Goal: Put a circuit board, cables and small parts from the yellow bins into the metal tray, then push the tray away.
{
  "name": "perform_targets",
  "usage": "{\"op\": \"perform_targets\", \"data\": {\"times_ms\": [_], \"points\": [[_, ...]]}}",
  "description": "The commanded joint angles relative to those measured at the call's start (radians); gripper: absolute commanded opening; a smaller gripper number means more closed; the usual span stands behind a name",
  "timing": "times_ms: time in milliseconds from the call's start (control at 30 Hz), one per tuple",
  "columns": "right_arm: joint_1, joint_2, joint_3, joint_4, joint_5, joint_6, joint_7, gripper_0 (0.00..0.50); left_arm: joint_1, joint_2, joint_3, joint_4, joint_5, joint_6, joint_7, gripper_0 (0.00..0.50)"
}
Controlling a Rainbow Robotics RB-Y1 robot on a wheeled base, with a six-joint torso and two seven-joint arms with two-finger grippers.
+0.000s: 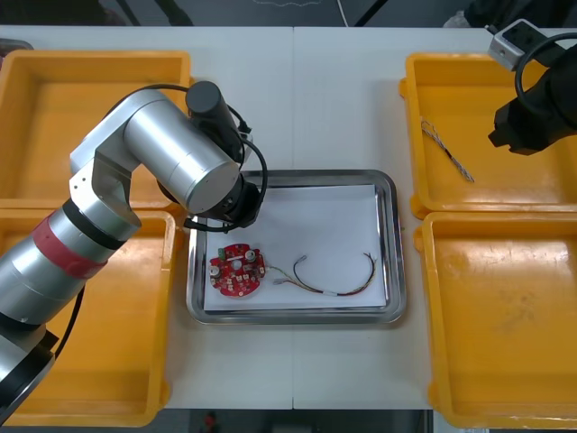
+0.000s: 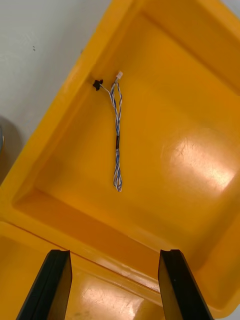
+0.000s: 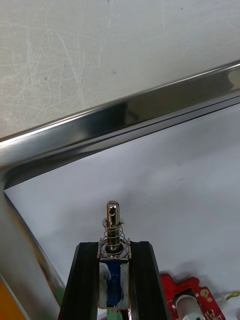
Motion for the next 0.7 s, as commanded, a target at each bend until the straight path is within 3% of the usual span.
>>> {"op": "perform_targets", "data": {"times_ms": [33, 333, 367, 400, 500, 533, 700], "points": [[-0.097, -0.034, -0.018, 0.124, 0.001, 0.003, -0.024, 0.5, 0.007, -0.022, -0.033, 0.013, -0.018, -0.037, 0.1, 0.001], [-0.18, -0.021, 0.045, 0.319, 0.002, 0.003, -0.013, 0.5, 0.015, -0.022, -0.045, 0.021, -0.033, -0.056, 0.108, 0.013], [-0.183, -0.02, 0.045, 0.328, 0.001, 0.003, -0.01, 0.5, 0.018, -0.024, -0.045, 0.022, -0.034, -0.059, 0.109, 0.04], [-0.188, -0.02, 0.048, 0.349, -0.002, 0.003, -0.007, 0.5, 0.021, -0.022, -0.044, 0.021, -0.042, -0.065, 0.108, 0.182], [-0.202, -0.02, 0.074, 0.4, -0.012, -0.055, 0.007, 0.5, 0.026, -0.019, -0.044, 0.021, -0.05, -0.066, 0.108, 0.468], [-0.205, -0.02, 0.086, 0.412, -0.012, -0.075, 0.011, 0.5, 0.026, -0.019, -0.044, 0.021, -0.05, -0.066, 0.108, 0.498], [-0.232, -0.02, 0.151, 0.5, -0.021, -0.181, 0.022, 0.5, 0.024, -0.019, -0.044, 0.01, -0.054, -0.065, 0.111, 0.5]]}}
